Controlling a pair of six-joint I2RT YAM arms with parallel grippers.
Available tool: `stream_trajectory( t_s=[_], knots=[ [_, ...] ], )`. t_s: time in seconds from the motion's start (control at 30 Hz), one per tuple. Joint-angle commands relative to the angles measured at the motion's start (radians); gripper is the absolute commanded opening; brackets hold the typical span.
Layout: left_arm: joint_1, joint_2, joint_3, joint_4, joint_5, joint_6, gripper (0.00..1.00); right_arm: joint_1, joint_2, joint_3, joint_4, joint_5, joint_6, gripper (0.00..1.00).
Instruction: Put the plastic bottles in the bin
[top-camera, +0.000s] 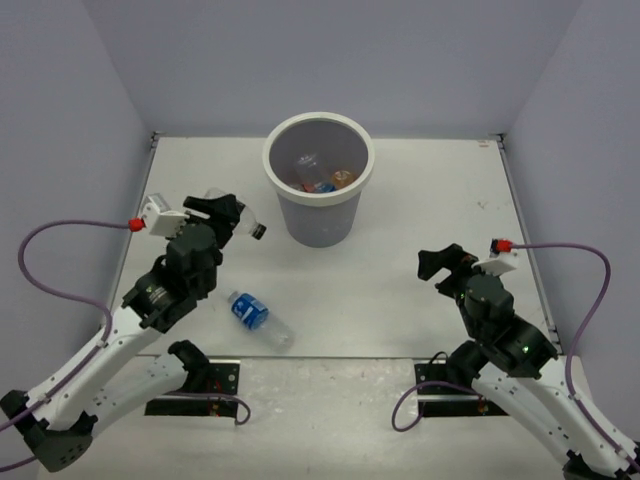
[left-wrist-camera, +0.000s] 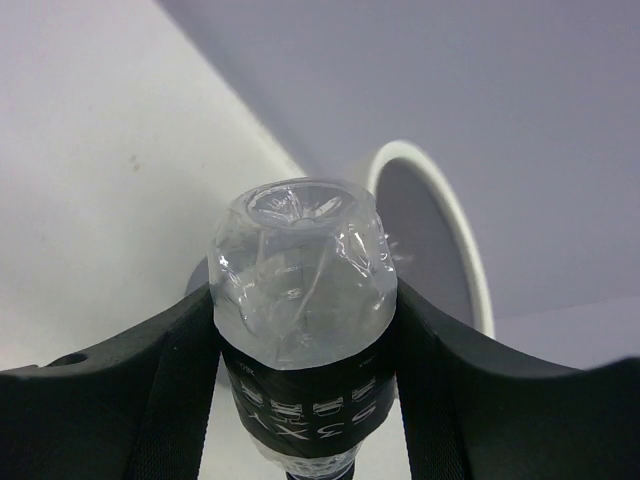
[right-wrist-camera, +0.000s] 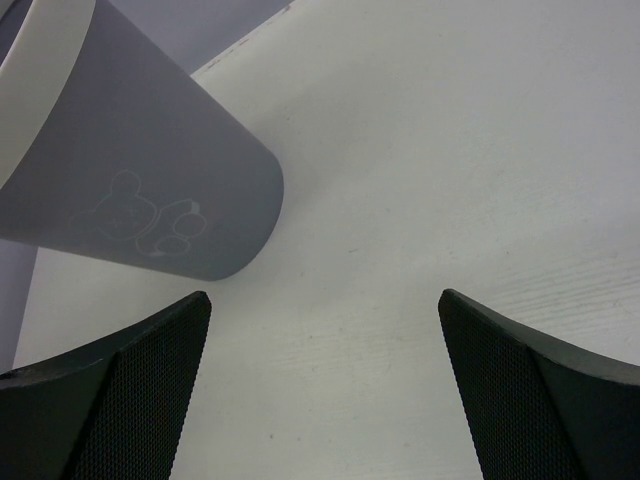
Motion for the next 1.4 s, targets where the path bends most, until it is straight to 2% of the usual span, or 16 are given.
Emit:
stream_trajectory(
  t_s=[0.0,0.17,0.27,0.37,0.43,0.47,0.5,0.57,0.6,0.7,1.1,1.23,1.37],
  knots=[
    [0.004,0.053,0.165,0.348,0.046,0.449,0.12,-0.003,0.010,0.013,0.005,0.012,0.012,0.99],
    [0.005,0.313,0.432,0.364,0.197,0.633,0.13,-0.003,0.012,0.014,0.005,0.012,0.001,0.99],
    [0.004,0.478,0.595,0.352,0.228,0.685,0.13,-0.003,0.015,0.013,0.007,0.007,-0.004,0.99],
    [0.004,0.582,0.660,0.342,0.282,0.699,0.13,-0.003,0.021,0.013,0.007,0.010,-0.010,0.99],
    [0.004,0.641,0.703,0.342,0.263,0.701,0.21,-0.003,0.026,0.014,0.005,0.012,-0.011,0.99],
    [0.004,0.668,0.724,0.342,0.228,0.709,0.28,-0.003,0.029,0.015,0.005,0.011,-0.014,0.99],
    [0.004,0.703,0.751,0.323,0.202,0.719,0.42,-0.003,0.032,0.017,0.006,0.007,-0.018,0.99],
    [0.004,0.794,0.821,0.235,0.174,0.745,0.88,-0.002,0.042,0.021,0.007,-0.008,-0.026,0.99],
    [0.004,0.820,0.858,0.202,0.174,0.749,1.00,-0.001,0.043,0.021,0.007,-0.009,-0.027,0.99],
    [0.004,0.880,0.956,0.132,0.198,0.755,1.00,-0.003,0.051,0.021,0.013,-0.017,-0.033,0.99],
    [0.004,0.823,0.975,0.052,0.230,0.732,1.00,-0.002,0.059,0.024,0.013,-0.036,-0.039,0.99],
    [0.004,0.741,0.894,-0.017,0.264,0.677,1.00,-0.001,0.056,0.024,0.014,-0.043,-0.036,0.99],
    [0.004,0.597,0.701,-0.095,0.266,0.579,1.00,-0.003,0.059,0.024,0.022,-0.049,-0.036,0.99]
  ],
)
